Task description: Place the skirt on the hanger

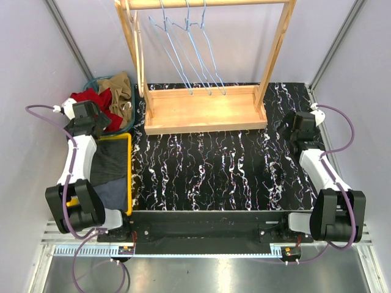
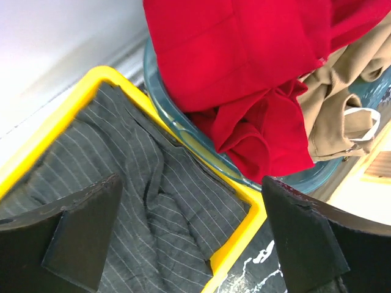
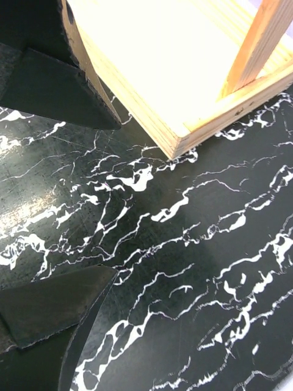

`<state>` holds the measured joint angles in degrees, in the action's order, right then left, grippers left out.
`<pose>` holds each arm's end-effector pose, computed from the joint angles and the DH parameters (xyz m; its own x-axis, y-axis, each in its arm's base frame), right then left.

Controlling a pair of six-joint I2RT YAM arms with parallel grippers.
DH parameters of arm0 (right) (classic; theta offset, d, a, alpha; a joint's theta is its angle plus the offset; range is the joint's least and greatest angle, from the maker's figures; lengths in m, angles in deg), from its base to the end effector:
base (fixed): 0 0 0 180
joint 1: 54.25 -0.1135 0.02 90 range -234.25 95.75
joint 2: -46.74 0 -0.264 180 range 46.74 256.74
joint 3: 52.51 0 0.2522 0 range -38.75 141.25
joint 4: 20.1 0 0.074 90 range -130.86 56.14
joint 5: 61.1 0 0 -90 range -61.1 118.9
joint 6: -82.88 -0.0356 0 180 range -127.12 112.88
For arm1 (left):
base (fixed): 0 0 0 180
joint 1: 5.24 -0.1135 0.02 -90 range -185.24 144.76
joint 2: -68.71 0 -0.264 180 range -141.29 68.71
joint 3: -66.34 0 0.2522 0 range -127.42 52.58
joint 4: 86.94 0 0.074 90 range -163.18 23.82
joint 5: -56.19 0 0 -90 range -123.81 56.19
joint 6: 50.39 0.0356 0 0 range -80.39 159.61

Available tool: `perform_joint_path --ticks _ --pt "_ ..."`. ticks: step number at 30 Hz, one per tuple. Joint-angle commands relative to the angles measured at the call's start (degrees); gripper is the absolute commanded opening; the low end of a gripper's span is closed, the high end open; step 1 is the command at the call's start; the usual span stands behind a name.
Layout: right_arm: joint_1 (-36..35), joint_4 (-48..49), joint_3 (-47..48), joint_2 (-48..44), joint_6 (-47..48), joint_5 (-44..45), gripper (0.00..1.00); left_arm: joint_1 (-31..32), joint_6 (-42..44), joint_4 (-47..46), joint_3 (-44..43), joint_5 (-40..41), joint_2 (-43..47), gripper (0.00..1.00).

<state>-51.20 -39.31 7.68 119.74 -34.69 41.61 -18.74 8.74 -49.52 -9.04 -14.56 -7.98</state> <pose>0.2801 -0.0228 0.2524 -0.3591 0.4713 -0.8056 0.4562 0.8416 0.2890 0.2844 0.0803 0.2973 -0.2808 -0.5656 -0.7754 -0.7160 0.6615 -0.2232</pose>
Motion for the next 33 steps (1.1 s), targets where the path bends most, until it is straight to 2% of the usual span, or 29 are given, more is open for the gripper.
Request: perform_joint_path --ticks 1,4,9,12,14,15,16,19,20,21,22,29,33 --pt "0.1 0.6 3.0 1.3 -1.2 -2.2 1.0 -2.2 -1.2 -1.0 -3.7 -6.8 -3.7 0.99" --pt "0.1 0.6 3.7 2.4 -1.3 -3.6 0.99 -2.9 -2.4 -1.8 -4.2 -6.9 -6.7 0.99" --pt "0.1 1.3 4.5 5.3 -2.9 -5.1 0.99 -2.9 -3.9 -8.1 -3.9 -8.6 -10.4 0.95" --pt "0.1 1.6 5.7 7.5 -3.1 -6.2 0.99 -2.9 -4.2 -12.0 -3.9 -10.7 -13.1 0.9" --pt "0.0 1.7 6.2 9.0 -3.3 -6.9 0.98 -2.9 -4.2 -13.9 -4.4 -11.5 -15.2 0.82" --pt "0.1 1.7 6.6 9.4 -3.4 -7.2 0.98 -2.9 -4.0 -14.3 -4.6 -11.7 -16.6 0.77" --pt "0.1 1.7 6.8 10.1 -3.5 -7.3 0.98 -2.9 -3.8 -14.6 -5.3 -11.8 -17.4 0.59" --pt "0.1 1.7 7.1 10.6 -3.8 -8.1 0.98 -3.0 -2.9 -14.6 -7.5 -12.6 -19.4 0.36" --pt "0.1 1.7 7.1 10.4 -3.8 -8.3 0.98 -2.9 -2.4 -14.6 -8.1 -12.7 -19.8 0.19" --pt "0.1 1.7 7.0 10.3 -3.8 -8.3 0.97 -3.0 -2.4 -14.3 -8.7 -12.7 -20.0 0.07" --pt "0.1 1.7 6.9 10.0 -4.2 -8.5 0.97 -2.9 -2.5 -13.6 -9.7 -12.5 -19.8 0.0" --pt "0.1 1.7 5.9 7.2 -5.0 -10.4 0.96 -1.9 -0.7 -13.4 -12.4 -14.8 -12.6 0.0" --pt "0.1 -0.8 6.6 5.7 -4.5 -10.6 0.94 -0.1 3.3 -7.5 -17.8 -17.2 -7.3 0.0"
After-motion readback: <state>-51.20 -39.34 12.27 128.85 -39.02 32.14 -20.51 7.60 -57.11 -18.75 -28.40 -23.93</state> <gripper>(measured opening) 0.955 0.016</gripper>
